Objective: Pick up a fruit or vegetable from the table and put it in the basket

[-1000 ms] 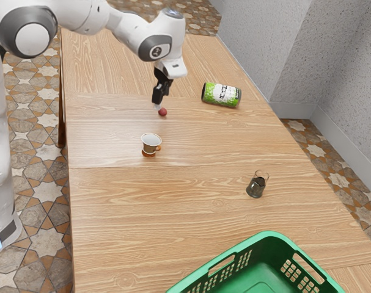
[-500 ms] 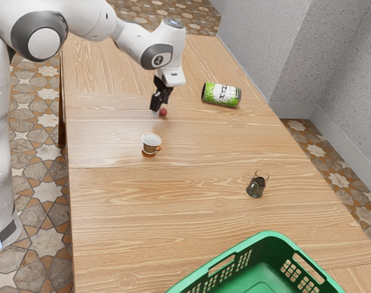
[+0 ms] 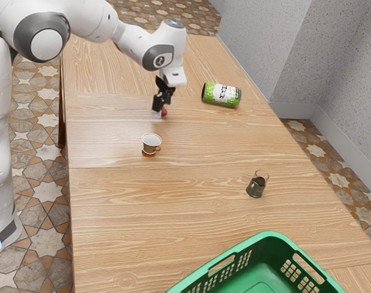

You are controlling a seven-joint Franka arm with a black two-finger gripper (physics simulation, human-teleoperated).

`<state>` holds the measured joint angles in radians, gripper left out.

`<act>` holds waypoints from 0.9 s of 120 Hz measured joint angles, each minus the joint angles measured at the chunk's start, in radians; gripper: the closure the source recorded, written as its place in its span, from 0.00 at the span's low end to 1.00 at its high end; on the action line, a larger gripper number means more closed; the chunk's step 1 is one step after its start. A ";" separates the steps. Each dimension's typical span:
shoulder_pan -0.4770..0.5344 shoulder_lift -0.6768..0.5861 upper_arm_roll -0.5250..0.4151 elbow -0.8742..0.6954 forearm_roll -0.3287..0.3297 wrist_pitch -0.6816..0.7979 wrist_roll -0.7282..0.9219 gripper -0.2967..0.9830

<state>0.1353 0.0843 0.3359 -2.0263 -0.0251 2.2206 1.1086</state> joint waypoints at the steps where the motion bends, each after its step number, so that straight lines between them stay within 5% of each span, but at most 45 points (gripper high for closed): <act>1: 0.000 0.001 0.000 0.001 -0.001 0.001 0.000 0.24; 63: 0.001 0.057 0.000 0.026 -0.029 0.013 0.013 0.24; 108: 0.002 0.057 0.004 0.041 -0.065 -0.012 0.005 0.57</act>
<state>0.1375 0.1417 0.3398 -1.9857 -0.0905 2.2081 1.1132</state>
